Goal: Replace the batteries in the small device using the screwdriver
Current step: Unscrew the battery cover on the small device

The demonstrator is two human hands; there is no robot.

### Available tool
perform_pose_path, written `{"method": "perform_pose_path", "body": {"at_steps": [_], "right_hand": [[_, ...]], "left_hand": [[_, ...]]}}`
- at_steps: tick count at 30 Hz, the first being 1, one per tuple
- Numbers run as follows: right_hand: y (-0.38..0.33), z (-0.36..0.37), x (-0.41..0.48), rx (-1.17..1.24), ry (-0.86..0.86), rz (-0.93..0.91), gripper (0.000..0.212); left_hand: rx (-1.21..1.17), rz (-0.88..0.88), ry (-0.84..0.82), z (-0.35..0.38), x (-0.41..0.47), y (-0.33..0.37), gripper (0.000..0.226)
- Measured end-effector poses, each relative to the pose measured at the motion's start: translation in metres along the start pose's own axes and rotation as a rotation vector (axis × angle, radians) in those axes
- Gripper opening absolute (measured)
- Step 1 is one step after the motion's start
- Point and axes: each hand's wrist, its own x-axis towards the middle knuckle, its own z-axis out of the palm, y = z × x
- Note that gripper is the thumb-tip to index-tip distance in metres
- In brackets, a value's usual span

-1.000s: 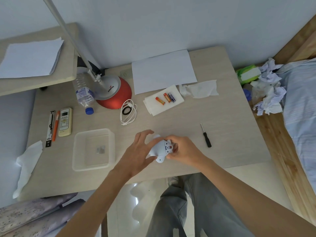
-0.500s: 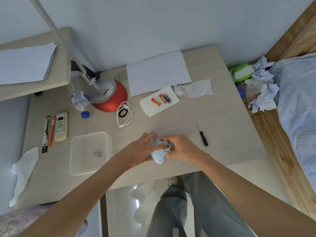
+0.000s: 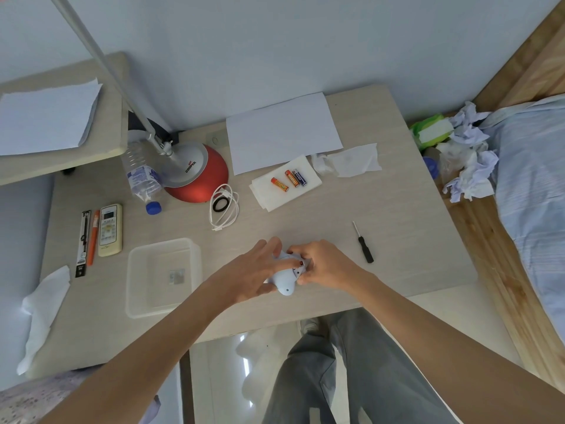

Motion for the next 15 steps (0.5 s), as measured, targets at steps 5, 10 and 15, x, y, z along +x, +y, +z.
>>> {"method": "perform_pose_path", "body": {"at_steps": [5, 10, 15], "right_hand": [[-0.001, -0.001, 0.0, 0.0, -0.005, -0.003, 0.039], [0.001, 0.0, -0.001, 0.002, 0.01, -0.003, 0.039], [0.001, 0.003, -0.003, 0.007, 0.038, -0.015, 0.038]], "left_hand": [[-0.047, -0.022, 0.046, 0.01, -0.008, 0.0, 0.078], [-0.083, -0.07, 0.185, 0.02, -0.022, 0.015, 0.065], [-0.055, -0.091, 0.325, 0.039, -0.035, 0.03, 0.077]]}}
